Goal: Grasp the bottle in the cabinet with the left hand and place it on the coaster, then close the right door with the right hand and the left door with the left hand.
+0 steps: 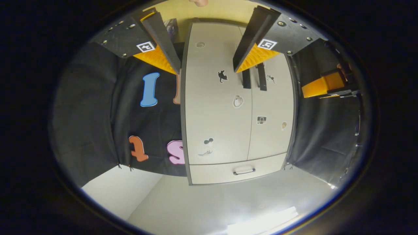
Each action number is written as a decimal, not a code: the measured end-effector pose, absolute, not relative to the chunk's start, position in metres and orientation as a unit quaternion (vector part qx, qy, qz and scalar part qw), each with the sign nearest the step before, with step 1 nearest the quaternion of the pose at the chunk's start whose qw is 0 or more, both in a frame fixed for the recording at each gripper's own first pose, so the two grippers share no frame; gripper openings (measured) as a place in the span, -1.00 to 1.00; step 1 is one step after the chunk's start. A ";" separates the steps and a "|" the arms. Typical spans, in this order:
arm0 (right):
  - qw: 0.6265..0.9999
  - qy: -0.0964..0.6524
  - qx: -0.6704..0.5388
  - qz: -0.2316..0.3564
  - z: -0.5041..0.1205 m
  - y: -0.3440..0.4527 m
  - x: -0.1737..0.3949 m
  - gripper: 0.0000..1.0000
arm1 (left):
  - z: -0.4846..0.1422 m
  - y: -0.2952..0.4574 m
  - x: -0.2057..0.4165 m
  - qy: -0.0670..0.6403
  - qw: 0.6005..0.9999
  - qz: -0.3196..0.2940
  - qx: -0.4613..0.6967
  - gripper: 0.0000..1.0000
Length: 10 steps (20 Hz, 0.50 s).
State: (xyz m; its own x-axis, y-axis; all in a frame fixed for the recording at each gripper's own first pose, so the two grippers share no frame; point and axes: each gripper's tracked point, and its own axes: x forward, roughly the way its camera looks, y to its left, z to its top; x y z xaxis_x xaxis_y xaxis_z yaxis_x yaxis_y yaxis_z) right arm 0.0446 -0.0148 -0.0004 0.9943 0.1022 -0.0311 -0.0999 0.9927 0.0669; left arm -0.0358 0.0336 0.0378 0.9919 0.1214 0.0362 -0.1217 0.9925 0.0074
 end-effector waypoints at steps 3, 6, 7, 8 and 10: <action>0.998 0.022 0.035 0.053 -0.001 -0.021 0.043 0.96 | 0.029 0.022 -0.034 -0.012 0.999 0.052 0.003 0.92; 0.998 0.023 0.033 0.049 -0.004 -0.031 0.039 0.97 | 0.020 0.008 -0.028 -0.003 0.999 0.039 -0.009 0.92; 0.998 0.024 0.030 0.046 -0.006 -0.035 0.038 0.97 | 0.020 0.004 -0.026 -0.002 0.999 0.038 -0.010 0.92; 0.998 0.023 0.029 0.042 -0.007 -0.041 0.036 0.96 | 0.019 0.000 -0.024 -0.002 0.999 0.036 -0.009 0.92; 0.999 0.021 0.032 0.035 -0.007 -0.051 0.033 0.96 | 0.020 -0.009 -0.020 -0.004 0.999 0.032 -0.007 0.92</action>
